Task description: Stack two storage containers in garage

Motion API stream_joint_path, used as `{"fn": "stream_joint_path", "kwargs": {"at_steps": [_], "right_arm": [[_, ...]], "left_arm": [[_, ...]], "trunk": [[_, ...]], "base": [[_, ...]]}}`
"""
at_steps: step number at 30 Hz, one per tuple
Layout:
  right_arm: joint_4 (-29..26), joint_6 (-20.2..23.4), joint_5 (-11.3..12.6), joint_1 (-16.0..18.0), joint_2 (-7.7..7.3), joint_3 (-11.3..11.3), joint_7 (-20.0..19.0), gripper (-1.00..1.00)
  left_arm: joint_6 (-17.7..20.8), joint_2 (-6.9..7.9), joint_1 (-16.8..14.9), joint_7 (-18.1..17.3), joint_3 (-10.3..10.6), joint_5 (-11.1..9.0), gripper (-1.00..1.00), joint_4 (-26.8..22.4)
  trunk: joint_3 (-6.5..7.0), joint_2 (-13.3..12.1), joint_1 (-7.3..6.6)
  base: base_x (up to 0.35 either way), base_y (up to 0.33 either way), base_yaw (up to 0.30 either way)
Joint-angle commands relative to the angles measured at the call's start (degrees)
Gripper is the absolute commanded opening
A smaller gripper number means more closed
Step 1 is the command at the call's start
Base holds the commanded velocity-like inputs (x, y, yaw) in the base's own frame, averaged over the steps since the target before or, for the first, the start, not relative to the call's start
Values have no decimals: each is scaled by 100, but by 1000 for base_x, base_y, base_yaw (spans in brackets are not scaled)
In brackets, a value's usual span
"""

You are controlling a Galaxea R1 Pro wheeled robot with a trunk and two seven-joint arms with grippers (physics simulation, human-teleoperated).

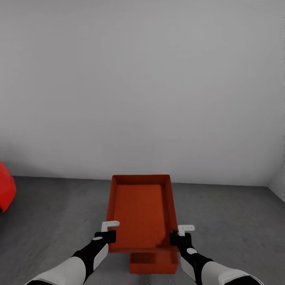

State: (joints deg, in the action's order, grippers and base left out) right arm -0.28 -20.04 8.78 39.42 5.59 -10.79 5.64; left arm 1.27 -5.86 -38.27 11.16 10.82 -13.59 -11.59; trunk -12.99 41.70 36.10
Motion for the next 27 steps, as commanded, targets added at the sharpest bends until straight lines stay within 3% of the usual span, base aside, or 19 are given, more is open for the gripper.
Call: {"fn": "stream_joint_path", "kwargs": {"at_steps": [1,27], "right_arm": [[20,-35,177,4,-75,315,7,-100],[20,-35,177,4,-75,315,7,-100]], "left_arm": [[-118,94,-5,71,-72,50,-100,-28],[-118,94,-5,71,-72,50,-100,-28]], "trunk": [[-18,8,1],[-253,8,1]], "base": [[0,0,-125],[0,0,-122]]}}
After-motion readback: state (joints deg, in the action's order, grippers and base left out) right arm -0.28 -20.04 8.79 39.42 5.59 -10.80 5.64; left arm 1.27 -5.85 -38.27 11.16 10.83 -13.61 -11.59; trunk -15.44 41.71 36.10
